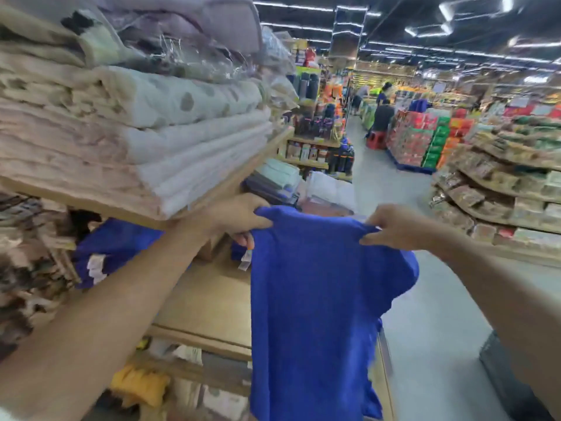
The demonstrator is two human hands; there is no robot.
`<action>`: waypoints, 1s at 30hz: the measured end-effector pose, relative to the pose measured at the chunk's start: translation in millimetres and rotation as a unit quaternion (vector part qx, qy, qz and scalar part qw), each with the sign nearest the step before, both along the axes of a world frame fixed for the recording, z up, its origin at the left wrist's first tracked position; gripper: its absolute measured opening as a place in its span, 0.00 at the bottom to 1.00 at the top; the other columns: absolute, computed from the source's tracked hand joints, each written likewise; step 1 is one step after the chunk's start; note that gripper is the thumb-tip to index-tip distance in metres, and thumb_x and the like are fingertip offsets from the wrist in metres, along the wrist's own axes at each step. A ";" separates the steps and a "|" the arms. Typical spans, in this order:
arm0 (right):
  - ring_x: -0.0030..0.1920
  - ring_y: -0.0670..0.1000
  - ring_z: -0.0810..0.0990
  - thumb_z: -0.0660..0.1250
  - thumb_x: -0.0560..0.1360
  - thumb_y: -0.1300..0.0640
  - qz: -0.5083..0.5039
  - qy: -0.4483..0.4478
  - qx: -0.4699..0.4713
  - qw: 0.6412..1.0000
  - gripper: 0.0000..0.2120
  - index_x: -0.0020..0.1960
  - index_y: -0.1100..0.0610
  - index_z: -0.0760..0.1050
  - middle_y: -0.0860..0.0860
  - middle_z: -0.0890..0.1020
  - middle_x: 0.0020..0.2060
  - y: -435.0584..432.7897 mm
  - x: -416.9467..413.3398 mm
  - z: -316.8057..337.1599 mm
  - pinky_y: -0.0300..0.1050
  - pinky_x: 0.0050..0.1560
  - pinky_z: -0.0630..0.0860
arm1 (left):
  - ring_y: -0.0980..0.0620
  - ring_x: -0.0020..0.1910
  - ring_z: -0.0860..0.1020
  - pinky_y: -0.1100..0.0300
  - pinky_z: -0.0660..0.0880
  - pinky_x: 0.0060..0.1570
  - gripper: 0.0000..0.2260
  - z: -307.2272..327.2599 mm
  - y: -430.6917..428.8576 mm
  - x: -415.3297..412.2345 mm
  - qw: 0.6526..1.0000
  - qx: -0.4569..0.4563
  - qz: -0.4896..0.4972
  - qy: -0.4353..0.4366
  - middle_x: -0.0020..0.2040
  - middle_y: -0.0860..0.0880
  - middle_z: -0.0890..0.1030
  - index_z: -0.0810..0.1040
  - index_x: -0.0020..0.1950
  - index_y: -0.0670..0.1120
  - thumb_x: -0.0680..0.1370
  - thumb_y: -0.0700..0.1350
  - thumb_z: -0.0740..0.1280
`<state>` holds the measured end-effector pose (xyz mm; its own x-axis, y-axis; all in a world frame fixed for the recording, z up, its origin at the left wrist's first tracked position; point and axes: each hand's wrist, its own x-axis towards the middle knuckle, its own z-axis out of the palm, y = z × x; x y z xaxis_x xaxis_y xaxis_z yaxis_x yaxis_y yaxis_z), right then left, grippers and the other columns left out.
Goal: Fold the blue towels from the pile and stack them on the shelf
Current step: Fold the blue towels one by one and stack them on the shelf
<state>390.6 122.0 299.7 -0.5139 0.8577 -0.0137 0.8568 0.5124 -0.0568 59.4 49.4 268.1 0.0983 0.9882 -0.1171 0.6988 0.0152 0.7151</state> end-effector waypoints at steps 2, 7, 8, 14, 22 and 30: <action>0.35 0.53 0.74 0.73 0.72 0.43 -0.017 -0.019 -0.051 0.998 0.21 0.30 0.53 0.70 0.48 0.74 0.28 2.9 -8.1 -59.3 0.47 0.38 0.71 | 0.47 0.32 0.85 0.59 0.78 0.28 0.06 -62.0 -3.5 -2.5 0.997 -0.068 0.015 -0.024 0.43 0.38 0.80 0.72 0.56 0.39 0.82 0.40 0.62; 0.25 0.48 0.80 0.70 0.72 0.50 -0.091 0.043 -0.185 0.978 0.17 0.29 0.55 0.72 0.48 0.80 0.23 17.3 -21.8 -149.9 0.41 0.33 0.74 | 0.51 0.29 0.84 0.60 0.80 0.29 0.01 -155.6 -3.3 -6.1 0.982 -0.108 0.101 -0.117 0.43 0.39 0.78 0.72 0.52 0.41 0.82 0.38 0.62; 0.24 0.47 0.80 0.70 0.74 0.53 -0.108 0.066 -0.200 0.972 0.15 0.31 0.57 0.75 0.49 0.82 0.24 22.9 -26.3 -156.1 0.38 0.31 0.74 | 0.51 0.29 0.83 0.59 0.81 0.30 0.02 -161.5 2.9 -6.8 0.979 -0.086 0.125 -0.133 0.43 0.39 0.78 0.72 0.50 0.42 0.82 0.38 0.62; 0.42 0.56 0.87 0.62 0.72 0.63 -0.228 0.322 -0.089 0.914 0.11 0.48 0.59 0.82 0.54 0.88 0.39 66.0 -65.1 -148.6 0.49 0.46 0.83 | 0.42 0.54 0.83 0.45 0.82 0.53 0.11 -144.4 66.3 -8.2 0.951 0.114 0.205 -0.201 0.58 0.41 0.80 0.77 0.60 0.49 0.80 0.36 0.64; 0.65 0.64 0.74 0.69 0.78 0.54 -0.146 0.212 -0.091 0.962 0.41 0.83 0.59 0.50 0.60 0.73 0.70 -8.0 -98.5 -225.0 0.56 0.62 0.73 | 0.51 0.35 0.83 0.60 0.75 0.31 0.07 -201.7 -12.6 -18.4 0.947 0.029 0.141 -0.286 0.48 0.48 0.84 0.81 0.48 0.51 0.74 0.42 0.65; 0.77 0.54 0.63 0.56 0.82 0.37 -0.057 0.040 -0.012 0.998 0.30 0.79 0.50 0.65 0.49 0.66 0.77 -79.1 -107.8 -313.2 0.52 0.73 0.63 | 0.52 0.37 0.85 0.59 0.81 0.34 0.07 -317.7 -127.9 -49.1 0.938 -0.316 0.124 0.072 0.38 0.50 0.86 0.82 0.47 0.48 0.76 0.45 0.64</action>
